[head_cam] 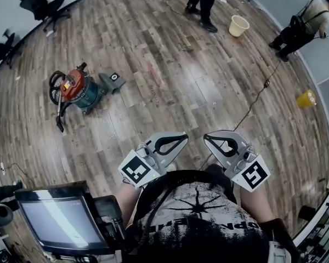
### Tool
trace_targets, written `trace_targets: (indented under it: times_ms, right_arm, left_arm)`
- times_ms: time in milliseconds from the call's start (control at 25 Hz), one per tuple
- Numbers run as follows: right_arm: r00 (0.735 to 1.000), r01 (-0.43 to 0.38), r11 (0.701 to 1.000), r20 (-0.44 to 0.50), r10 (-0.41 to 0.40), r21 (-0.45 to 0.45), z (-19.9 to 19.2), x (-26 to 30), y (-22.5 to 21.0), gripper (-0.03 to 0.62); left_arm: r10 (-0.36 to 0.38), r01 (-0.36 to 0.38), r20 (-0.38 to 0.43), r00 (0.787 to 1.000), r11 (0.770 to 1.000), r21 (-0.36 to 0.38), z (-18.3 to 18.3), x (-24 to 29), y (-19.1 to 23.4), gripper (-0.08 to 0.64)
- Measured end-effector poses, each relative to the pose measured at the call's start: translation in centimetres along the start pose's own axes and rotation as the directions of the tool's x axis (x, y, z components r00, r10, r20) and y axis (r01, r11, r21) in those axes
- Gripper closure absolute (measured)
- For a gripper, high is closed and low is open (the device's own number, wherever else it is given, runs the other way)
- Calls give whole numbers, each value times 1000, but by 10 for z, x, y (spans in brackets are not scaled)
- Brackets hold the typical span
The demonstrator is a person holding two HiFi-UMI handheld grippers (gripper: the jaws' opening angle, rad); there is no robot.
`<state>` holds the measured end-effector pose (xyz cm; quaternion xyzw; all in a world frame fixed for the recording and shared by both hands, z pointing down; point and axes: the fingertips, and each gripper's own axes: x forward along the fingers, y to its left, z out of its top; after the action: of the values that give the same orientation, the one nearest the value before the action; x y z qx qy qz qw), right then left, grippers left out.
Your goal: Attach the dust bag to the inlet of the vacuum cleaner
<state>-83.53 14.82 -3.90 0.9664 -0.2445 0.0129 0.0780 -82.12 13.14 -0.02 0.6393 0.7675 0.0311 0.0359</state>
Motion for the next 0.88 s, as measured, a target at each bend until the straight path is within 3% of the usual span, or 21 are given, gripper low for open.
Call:
trace_targets:
  times_ms: [160,280,400,680,880]
  right_arm:
    - [996,68,996,-60,-71,-55,-9,-18,-23,588]
    - [991,135,988,-9,-136,-74,-1,-27,-56,588]
    - [983,185,982,20,-185,-35,-7,-38,-97,588]
    - [985,113,993,126,-114,14,-28,-16,-193,588]
    - [983,-60,998,173,58,8,-28,11,-251,588]
  left_arm:
    - [-27,27,7,1000,999,-19,-4,12,-3,557]
    - [-37,37,-17,999,999,-10,-10,24,4,557]
    - [-26,25,-67,997,1000,-14,-18,45,20,557]
    - [123,-120,-82,989,992,39,-2,96,88,557]
    - [263,-263,-25,964,965,12,22,136,139,557]
